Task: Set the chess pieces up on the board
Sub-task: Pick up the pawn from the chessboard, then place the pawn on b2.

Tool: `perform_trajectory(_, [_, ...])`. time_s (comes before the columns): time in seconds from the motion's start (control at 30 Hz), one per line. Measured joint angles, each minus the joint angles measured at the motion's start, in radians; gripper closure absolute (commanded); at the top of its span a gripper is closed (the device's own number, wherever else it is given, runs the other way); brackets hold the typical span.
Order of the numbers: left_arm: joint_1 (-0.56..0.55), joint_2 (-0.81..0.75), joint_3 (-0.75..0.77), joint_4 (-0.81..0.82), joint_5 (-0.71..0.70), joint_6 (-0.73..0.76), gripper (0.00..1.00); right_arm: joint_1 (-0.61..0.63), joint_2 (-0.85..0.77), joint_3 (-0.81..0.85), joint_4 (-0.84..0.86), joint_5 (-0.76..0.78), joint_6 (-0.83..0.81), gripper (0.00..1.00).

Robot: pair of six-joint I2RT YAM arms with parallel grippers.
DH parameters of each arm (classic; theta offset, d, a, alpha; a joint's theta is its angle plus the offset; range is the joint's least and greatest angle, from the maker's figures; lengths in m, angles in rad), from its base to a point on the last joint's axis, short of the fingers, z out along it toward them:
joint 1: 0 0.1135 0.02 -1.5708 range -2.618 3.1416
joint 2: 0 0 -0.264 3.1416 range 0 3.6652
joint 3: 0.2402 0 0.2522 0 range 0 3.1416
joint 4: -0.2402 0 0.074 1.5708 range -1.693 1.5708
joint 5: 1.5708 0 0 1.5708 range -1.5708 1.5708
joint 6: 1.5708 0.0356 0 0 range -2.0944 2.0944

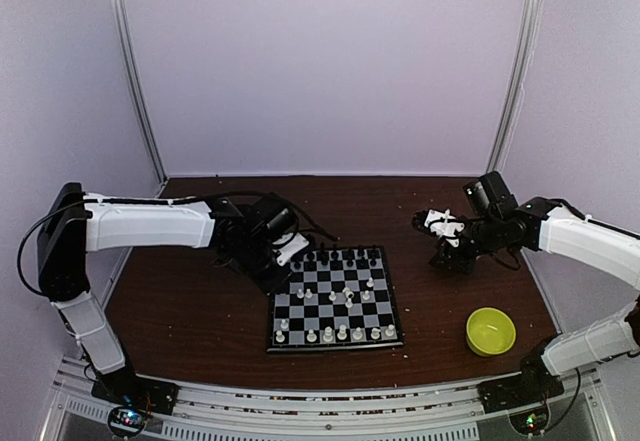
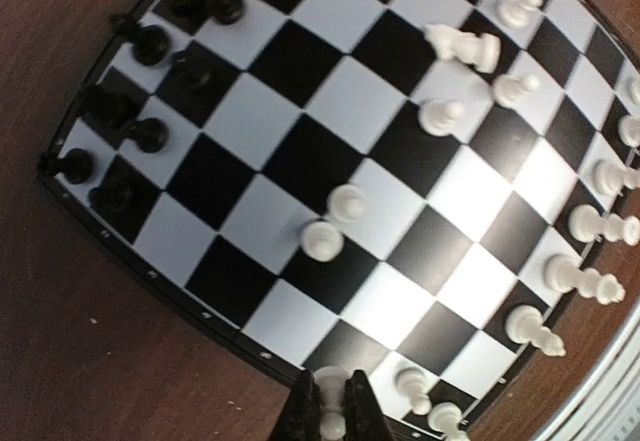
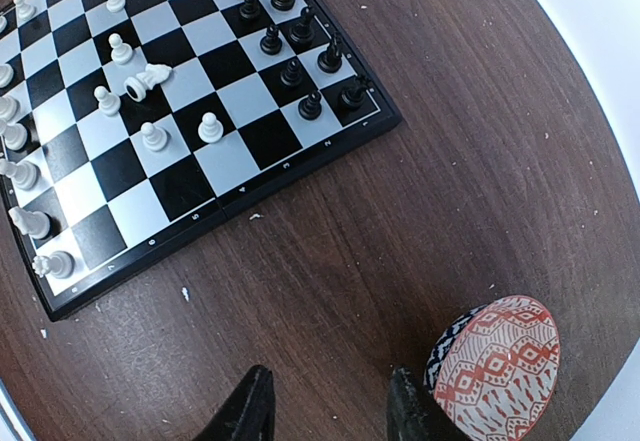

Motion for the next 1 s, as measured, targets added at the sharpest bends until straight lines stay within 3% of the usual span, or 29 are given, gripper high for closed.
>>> perform_trajectory(0.33, [-0.111,0.042,-0.027,0.012,0.120,0.086,0.95,0.000,0.001,0.000,-0.001,0.000,0.000,0.62])
perform_trajectory(1.0, [-0.123,0.122,0.011,0.002,0.084,0.110,0.89,0.000,0.005,0.000,-0.001,0.001,0.000,0.62])
